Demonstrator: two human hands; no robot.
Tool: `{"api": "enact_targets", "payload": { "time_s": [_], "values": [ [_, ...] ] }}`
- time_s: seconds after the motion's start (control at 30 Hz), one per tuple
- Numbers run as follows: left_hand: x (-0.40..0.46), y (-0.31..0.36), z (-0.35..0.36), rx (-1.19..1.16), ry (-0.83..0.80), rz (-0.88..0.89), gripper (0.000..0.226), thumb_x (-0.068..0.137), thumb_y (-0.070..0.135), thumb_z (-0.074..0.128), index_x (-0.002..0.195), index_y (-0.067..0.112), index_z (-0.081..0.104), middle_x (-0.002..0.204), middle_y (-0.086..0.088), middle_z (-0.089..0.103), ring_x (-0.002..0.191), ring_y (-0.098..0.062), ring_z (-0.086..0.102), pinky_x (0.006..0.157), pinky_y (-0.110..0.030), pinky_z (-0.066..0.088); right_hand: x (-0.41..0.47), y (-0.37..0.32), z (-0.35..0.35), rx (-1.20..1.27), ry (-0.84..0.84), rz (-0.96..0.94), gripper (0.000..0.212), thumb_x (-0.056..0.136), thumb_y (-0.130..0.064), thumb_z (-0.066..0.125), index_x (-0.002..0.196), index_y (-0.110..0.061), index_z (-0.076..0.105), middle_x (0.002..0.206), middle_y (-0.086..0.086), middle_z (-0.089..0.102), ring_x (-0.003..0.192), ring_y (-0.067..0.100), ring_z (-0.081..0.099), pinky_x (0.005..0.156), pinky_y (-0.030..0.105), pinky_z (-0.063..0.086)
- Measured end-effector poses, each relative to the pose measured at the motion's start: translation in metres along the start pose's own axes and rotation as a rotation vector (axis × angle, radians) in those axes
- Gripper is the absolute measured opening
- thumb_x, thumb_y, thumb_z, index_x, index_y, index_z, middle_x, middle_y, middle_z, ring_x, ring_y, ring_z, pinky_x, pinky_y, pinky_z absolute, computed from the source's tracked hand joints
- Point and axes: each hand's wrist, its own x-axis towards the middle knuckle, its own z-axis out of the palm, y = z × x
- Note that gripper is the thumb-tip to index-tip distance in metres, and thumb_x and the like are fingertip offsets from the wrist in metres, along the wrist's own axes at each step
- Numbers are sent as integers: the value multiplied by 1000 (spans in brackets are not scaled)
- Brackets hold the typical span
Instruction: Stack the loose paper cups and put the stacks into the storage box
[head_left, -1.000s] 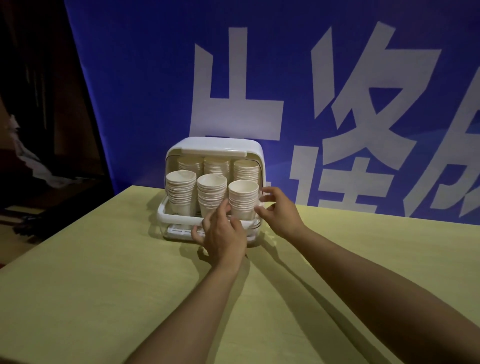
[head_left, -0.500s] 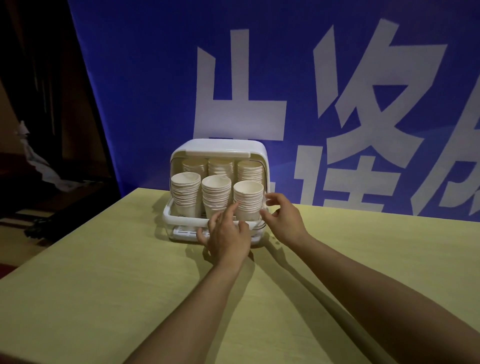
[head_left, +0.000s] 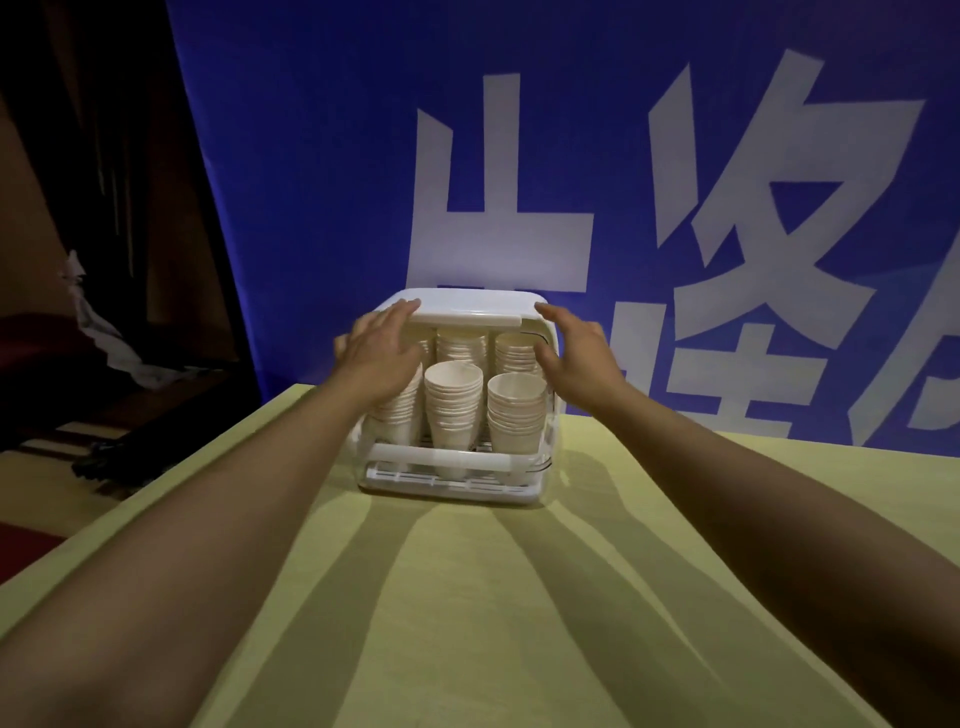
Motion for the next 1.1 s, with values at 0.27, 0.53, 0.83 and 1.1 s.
{"api": "enact_targets", "payload": {
  "time_s": [0.27,0.53,0.83,1.1],
  "values": [
    [3,-19,-16,-4,39,67,55,103,19,39,155,34,33,156,2,44,139,-26,41,113,-46,23,-5,-6,-13,9,-62,-64,47,103,-16,46,149,-22,39,130,-3,64,106,15,58,90,31,49],
    [-62,-63,3,-183,88,171,47,99,14,51,143,31,51,131,9,64,117,-16,59,92,-35,47,-63,2,-13,-67,-135,-199,47,101,-17,54,144,-31,44,114,-19,63,95,5,55,87,28,51],
    [-95,-68,39,-83,59,150,44,96,17,57,138,32,55,127,7,60,109,-17,56,89,-35,50,-97,12,2,-135,-206,-173,49,101,-18,53,146,-33,42,124,-11,66,110,13,59,95,34,51],
    [-96,-61,37,-21,52,141,43,95,18,59,136,31,56,129,6,61,113,-20,55,93,-36,47,-108,15,8,-174,-297,-108,54,100,-22,56,149,-34,37,128,-12,64,115,14,60,99,32,49]
  ]
}}
